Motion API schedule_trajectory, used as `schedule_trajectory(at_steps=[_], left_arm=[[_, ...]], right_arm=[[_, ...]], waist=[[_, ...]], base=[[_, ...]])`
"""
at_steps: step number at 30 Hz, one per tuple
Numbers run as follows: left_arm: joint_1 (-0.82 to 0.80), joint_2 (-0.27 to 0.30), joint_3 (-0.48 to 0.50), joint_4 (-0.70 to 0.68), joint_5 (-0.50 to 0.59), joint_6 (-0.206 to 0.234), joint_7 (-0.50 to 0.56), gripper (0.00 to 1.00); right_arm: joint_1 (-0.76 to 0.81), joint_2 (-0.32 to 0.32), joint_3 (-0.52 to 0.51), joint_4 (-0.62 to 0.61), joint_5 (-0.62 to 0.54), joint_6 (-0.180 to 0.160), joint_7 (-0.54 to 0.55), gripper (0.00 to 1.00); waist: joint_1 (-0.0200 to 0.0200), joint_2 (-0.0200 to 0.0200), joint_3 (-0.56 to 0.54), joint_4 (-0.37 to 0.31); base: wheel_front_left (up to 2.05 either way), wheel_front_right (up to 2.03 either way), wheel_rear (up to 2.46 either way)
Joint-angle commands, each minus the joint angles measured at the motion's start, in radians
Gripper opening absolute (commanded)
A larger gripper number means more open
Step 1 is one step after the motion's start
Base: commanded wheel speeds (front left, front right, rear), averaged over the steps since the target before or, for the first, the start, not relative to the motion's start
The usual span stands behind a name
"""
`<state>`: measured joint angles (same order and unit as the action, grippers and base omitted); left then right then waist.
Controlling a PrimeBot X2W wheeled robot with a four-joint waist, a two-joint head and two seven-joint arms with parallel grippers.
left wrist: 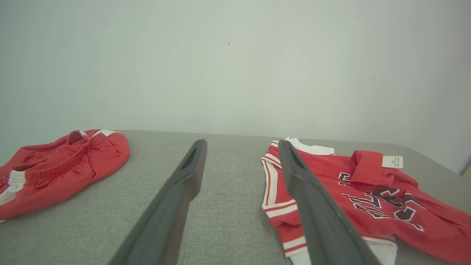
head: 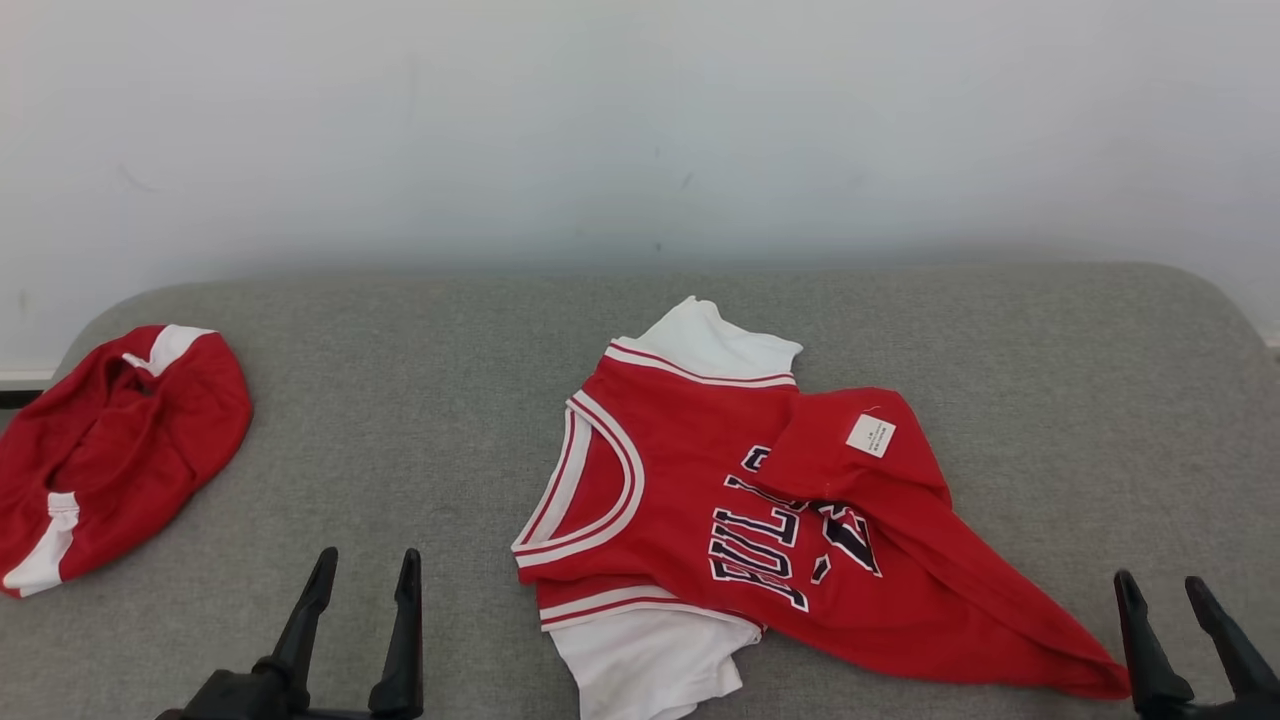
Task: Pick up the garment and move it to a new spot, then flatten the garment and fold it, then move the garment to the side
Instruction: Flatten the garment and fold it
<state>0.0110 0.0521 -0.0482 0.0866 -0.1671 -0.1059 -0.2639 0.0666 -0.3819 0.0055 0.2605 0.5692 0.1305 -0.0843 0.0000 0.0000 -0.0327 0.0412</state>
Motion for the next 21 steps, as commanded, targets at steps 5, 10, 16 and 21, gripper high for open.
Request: schedule_trajectory(at_steps=[5, 10, 16, 21], left_arm=[[0.027, 0.007, 0.022, -0.007, 0.016, -0.005, -0.001, 1.00], [0.024, 0.014, 0.036, 0.001, 0.025, -0.005, -0.001, 1.00], [0.028, 0.032, 0.054, 0.004, 0.026, -0.008, -0.001, 1.00], [0.046, 0.062, 0.062, -0.010, 0.022, -0.015, -0.001, 1.00]], right_arm=[[0.004, 0.070, -0.013, -0.100, -0.102, 0.001, -0.097, 1.00], [0.027, 0.112, -0.006, -0.167, -0.164, 0.001, -0.144, 1.00], [0.058, 0.139, -0.010, -0.208, -0.215, 0.001, -0.171, 1.00], [0.084, 0.164, -0.025, -0.236, -0.248, 0.001, -0.180, 1.00]], waist=[[0.0000, 0.0000, -0.014, -0.019], [0.0000, 0.0000, -0.024, -0.015], [0.0000, 0.0000, -0.037, -0.006], [0.0000, 0.0000, -0.042, 0.000]], base=[[0.00, 0.00, 0.00], [0.00, 0.00, 0.00], [0.00, 0.00, 0.00], [0.00, 0.00, 0.00]])
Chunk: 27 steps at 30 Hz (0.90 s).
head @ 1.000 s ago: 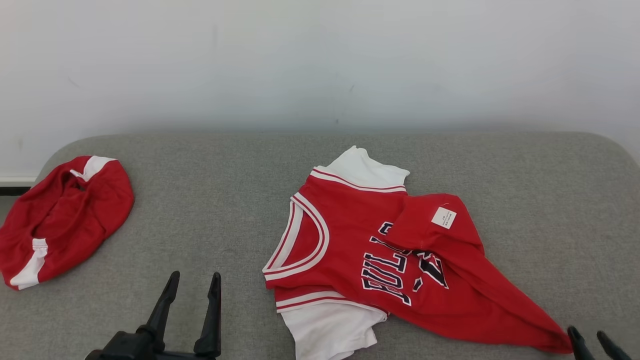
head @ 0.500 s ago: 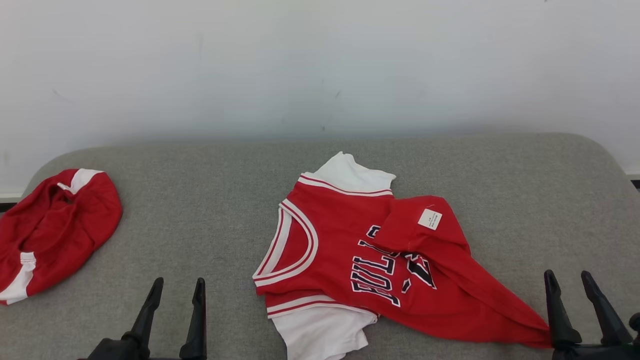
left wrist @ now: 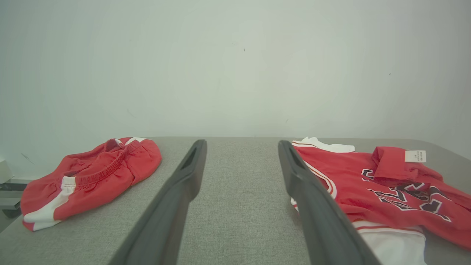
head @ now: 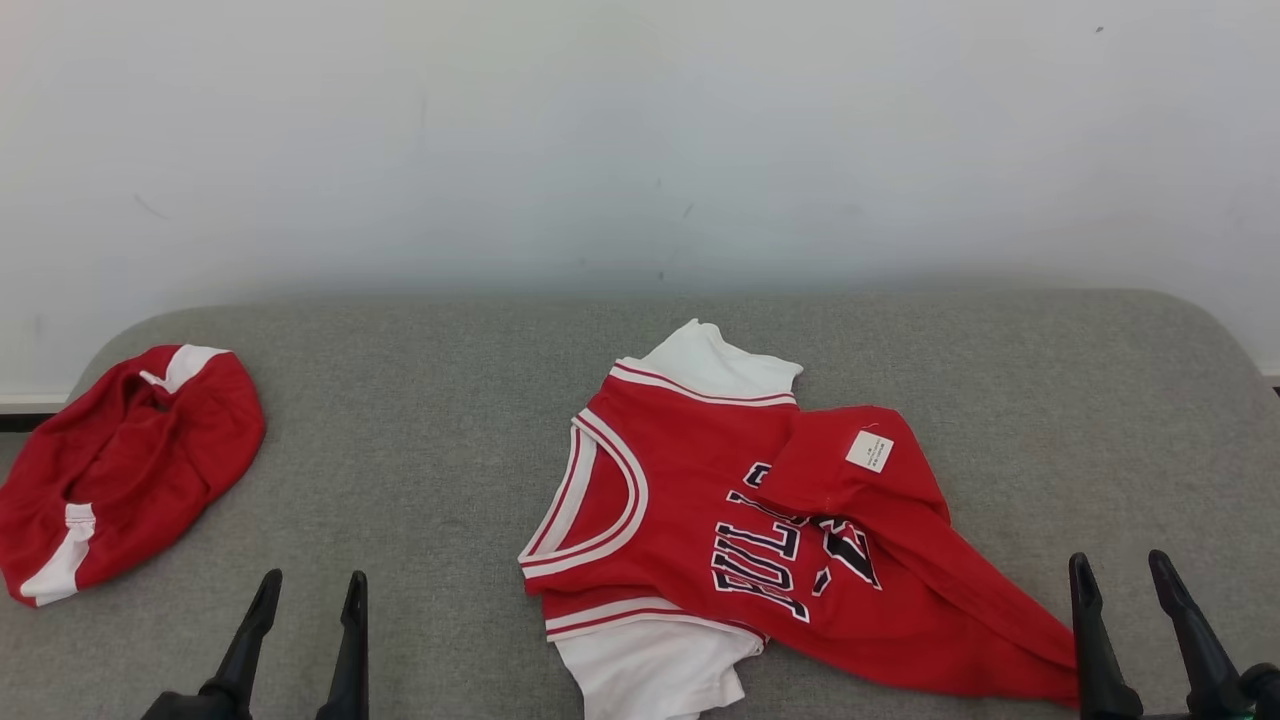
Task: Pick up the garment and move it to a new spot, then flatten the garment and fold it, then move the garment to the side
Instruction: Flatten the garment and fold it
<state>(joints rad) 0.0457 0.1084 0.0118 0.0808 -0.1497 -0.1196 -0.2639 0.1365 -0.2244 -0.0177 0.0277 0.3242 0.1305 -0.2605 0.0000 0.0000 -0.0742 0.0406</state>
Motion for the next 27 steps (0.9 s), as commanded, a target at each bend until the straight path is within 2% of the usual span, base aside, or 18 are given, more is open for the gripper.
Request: schedule_trajectory(at_steps=[1, 9, 17, 22, 27], left_arm=[[0.018, 0.009, 0.000, -0.011, 0.004, -0.001, -0.001, 1.00], [0.069, 0.047, -0.039, -0.039, -0.028, -0.009, -0.001, 1.00], [0.074, 0.062, -0.079, -0.041, -0.052, -0.010, -0.001, 1.00], [0.071, 0.045, -0.110, 0.028, -0.063, -0.010, 0.001, 1.00], [0.029, 0.028, -0.222, 0.161, -0.082, -0.009, 0.007, 1.00]], right_arm=[[0.016, 0.010, -0.003, -0.006, -0.009, 0.001, -0.004, 1.00], [0.043, 0.025, 0.009, -0.038, -0.047, 0.001, -0.005, 1.00], [0.042, 0.019, 0.025, -0.033, -0.052, 0.001, -0.004, 1.00], [0.026, -0.005, 0.011, 0.043, -0.045, 0.001, 0.006, 1.00], [-0.005, -0.059, 0.018, 0.169, -0.028, 0.001, 0.018, 1.00]], waist=[[0.0000, 0.0000, -0.001, 0.000], [0.0000, 0.0000, -0.006, 0.005], [0.0000, 0.0000, -0.004, 0.020], [0.0000, 0.0000, 0.000, 0.014], [0.0000, 0.0000, 0.018, 0.002]], base=[[0.00, 0.00, 0.00], [0.00, 0.00, 0.00], [0.00, 0.00, 0.00], [0.00, 0.00, 0.00], [0.00, 0.00, 0.00]])
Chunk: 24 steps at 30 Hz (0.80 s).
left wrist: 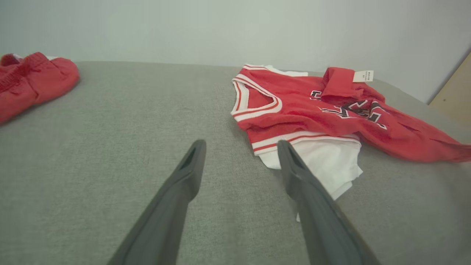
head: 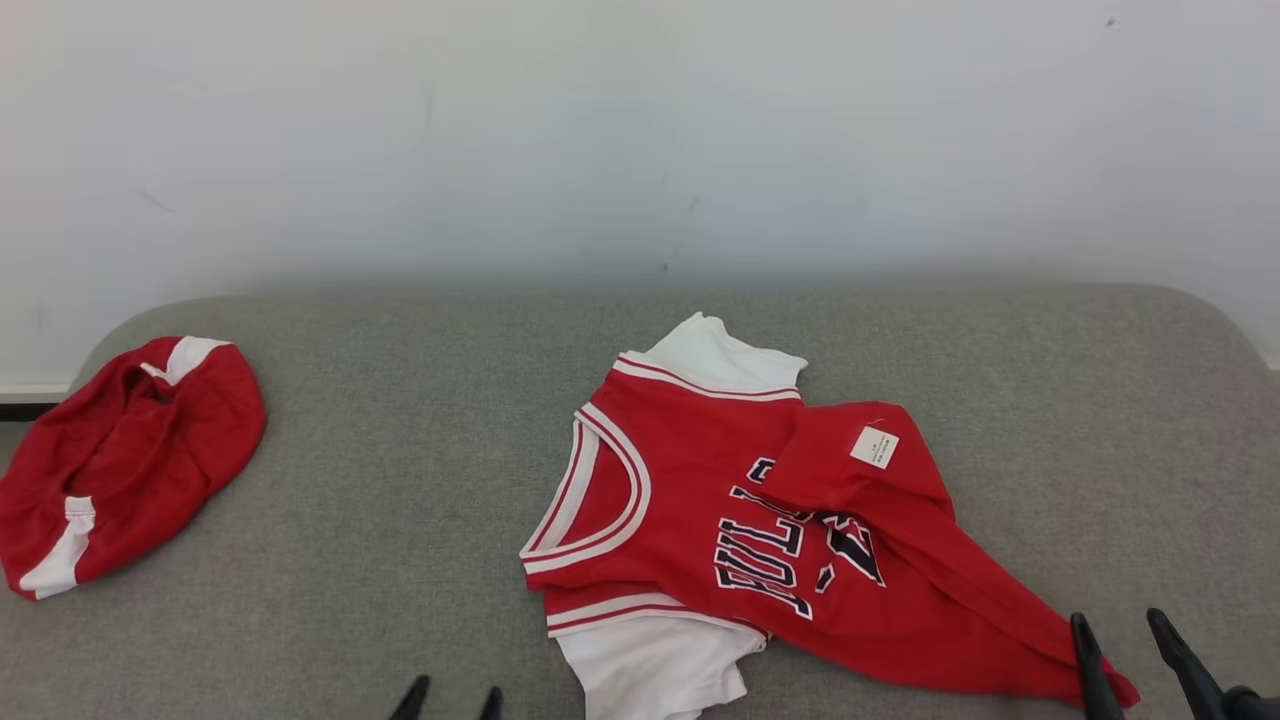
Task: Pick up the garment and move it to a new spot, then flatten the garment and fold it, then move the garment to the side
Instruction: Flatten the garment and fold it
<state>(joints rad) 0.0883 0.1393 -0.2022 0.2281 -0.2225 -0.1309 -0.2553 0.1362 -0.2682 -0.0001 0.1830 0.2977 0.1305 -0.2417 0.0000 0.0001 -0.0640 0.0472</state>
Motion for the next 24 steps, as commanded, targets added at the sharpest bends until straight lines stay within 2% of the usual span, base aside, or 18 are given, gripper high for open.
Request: schedule_trajectory(at_steps=[1, 5, 6, 14, 19, 24], left_arm=[[-0.023, -0.006, -0.028, 0.044, -0.018, 0.002, -0.002, 1.00], [-0.058, -0.022, -0.122, 0.168, -0.054, 0.002, -0.005, 1.00], [-0.058, -0.022, -0.122, 0.168, -0.054, 0.002, -0.005, 1.00], [-0.142, -0.047, -0.258, 0.332, -0.118, 0.002, -0.010, 1.00], [-0.185, -0.055, -0.273, 0.361, -0.138, 0.002, -0.009, 1.00], [-0.230, -0.061, -0.300, 0.398, -0.161, 0.002, -0.010, 1.00]], right_arm=[[-0.014, -0.025, 0.004, 0.042, 0.001, 0.001, -0.002, 1.00], [-0.047, -0.058, 0.016, 0.166, 0.020, 0.001, -0.006, 1.00], [-0.047, -0.058, 0.016, 0.166, 0.020, 0.001, -0.006, 1.00], [-0.142, -0.098, 0.062, 0.417, 0.043, 0.001, -0.017, 1.00], [-0.218, -0.102, 0.110, 0.554, 0.069, 0.001, -0.023, 1.00], [-0.302, -0.086, 0.167, 0.634, 0.101, 0.001, -0.024, 1.00]], waist=[[0.0000, -0.0001, 0.012, -0.006], [0.0000, -0.0001, 0.028, -0.013], [0.0000, -0.0001, 0.028, -0.013], [0.0000, -0.0001, 0.053, -0.026], [0.0000, -0.0001, 0.072, -0.034], [0.0000, -0.0001, 0.100, -0.040]], base=[[0.00, 0.00, 0.00], [0.00, 0.00, 0.00], [0.00, 0.00, 0.00], [0.00, 0.00, 0.00], [0.00, 0.00, 0.00], [0.00, 0.00, 0.00]])
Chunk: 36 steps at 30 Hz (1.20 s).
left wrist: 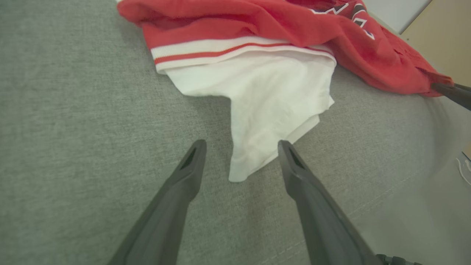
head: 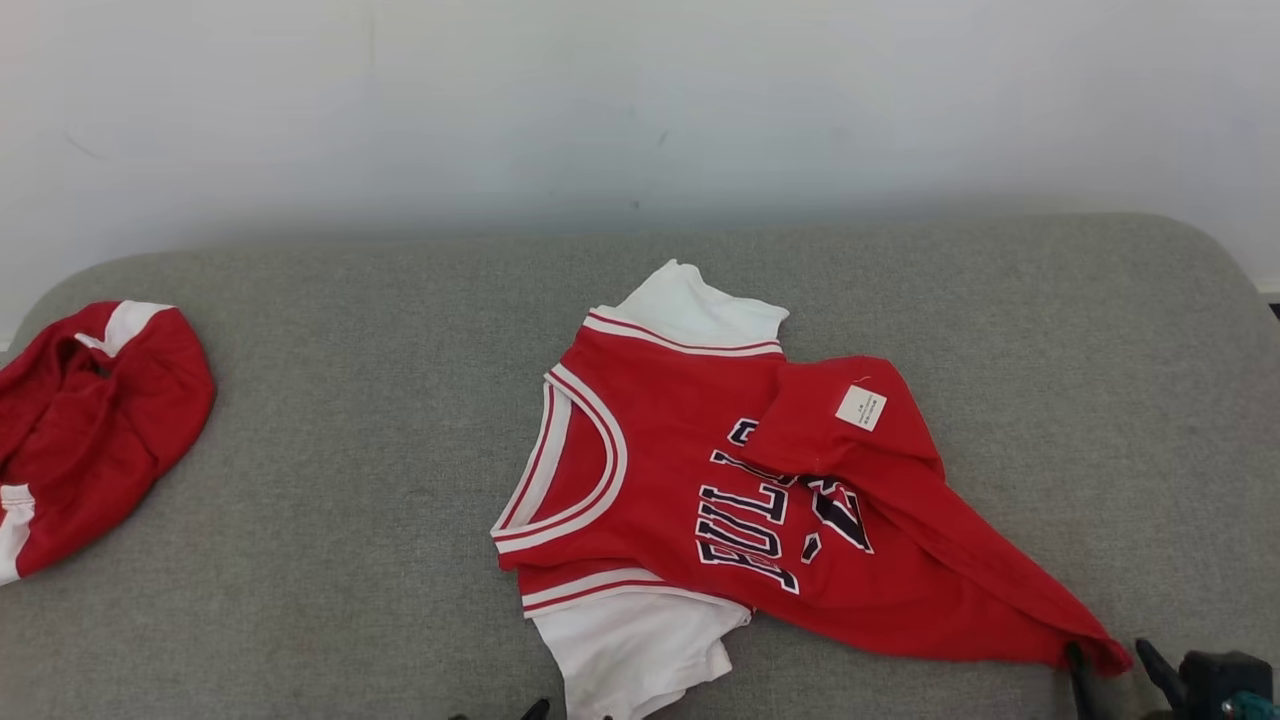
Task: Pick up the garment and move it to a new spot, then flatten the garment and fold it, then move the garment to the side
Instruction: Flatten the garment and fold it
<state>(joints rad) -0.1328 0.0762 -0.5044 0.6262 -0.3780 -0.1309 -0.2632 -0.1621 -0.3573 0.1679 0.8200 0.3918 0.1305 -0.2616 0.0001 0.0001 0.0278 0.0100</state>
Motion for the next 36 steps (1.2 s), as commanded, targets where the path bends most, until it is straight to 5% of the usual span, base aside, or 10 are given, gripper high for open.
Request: schedule_trajectory(at_steps=[1, 7, 8, 9, 10, 11, 16, 27, 36], left_arm=[[-0.016, 0.002, -0.002, 0.007, -0.009, 0.002, -0.002, 1.00], [-0.054, -0.012, -0.020, 0.036, -0.055, 0.002, -0.001, 1.00], [-0.057, -0.015, -0.031, 0.044, -0.073, 0.002, -0.001, 0.80], [-0.063, -0.017, -0.048, 0.051, -0.086, 0.002, -0.001, 0.40], [-0.074, -0.019, -0.058, 0.055, -0.090, 0.002, -0.001, 0.04], [-0.079, -0.019, -0.068, 0.056, -0.106, 0.002, -0.001, 0.00], [-0.063, -0.022, -0.048, -0.008, -0.204, 0.002, -0.001, 0.00], [0.011, 0.037, 0.142, -0.339, -0.254, 0.002, -0.001, 0.00], [-0.270, 0.167, 0.156, -0.449, -0.312, 0.002, 0.070, 0.00]], right_arm=[[-0.015, 0.005, 0.009, 0.007, 0.010, 0.001, -0.004, 1.00], [-0.054, 0.013, 0.037, 0.057, 0.049, 0.001, -0.003, 1.00], [-0.058, 0.013, 0.044, 0.060, 0.056, 0.001, -0.003, 0.92], [-0.061, 0.015, 0.051, 0.065, 0.066, 0.001, -0.003, 0.62], [-0.062, 0.018, 0.058, 0.068, 0.080, 0.001, -0.002, 0.08], [-0.063, 0.021, 0.065, 0.068, 0.094, 0.001, -0.003, 0.00], [-0.045, 0.024, 0.143, 0.025, 0.166, 0.001, -0.003, 0.00], [0.048, -0.028, 0.347, -0.291, 0.345, 0.001, -0.003, 0.00], [-0.174, -0.039, 0.410, -0.484, 0.515, 0.001, 0.077, 0.00]], waist=[[-0.0001, -0.0001, 0.012, -0.004], [-0.0001, -0.0001, 0.022, 0.003], [-0.0001, -0.0001, 0.024, 0.004], [-0.0001, -0.0001, 0.026, 0.004], [-0.0001, -0.0001, 0.027, 0.004], [-0.0001, -0.0001, 0.028, 0.004], [-0.0001, -0.0001, 0.018, 0.002], [-0.0001, -0.0001, -0.034, -0.020], [-0.0001, -0.0001, 0.002, -0.046]], base=[[0.00, 0.00, 0.00], [0.00, 0.00, 0.00], [0.00, 0.00, 0.00], [0.00, 0.00, 0.00], [0.00, 0.00, 0.00], [0.00, 0.00, 0.00], [0.00, 0.00, 0.00], [0.00, 0.00, 0.00], [0.00, 0.00, 0.00]])
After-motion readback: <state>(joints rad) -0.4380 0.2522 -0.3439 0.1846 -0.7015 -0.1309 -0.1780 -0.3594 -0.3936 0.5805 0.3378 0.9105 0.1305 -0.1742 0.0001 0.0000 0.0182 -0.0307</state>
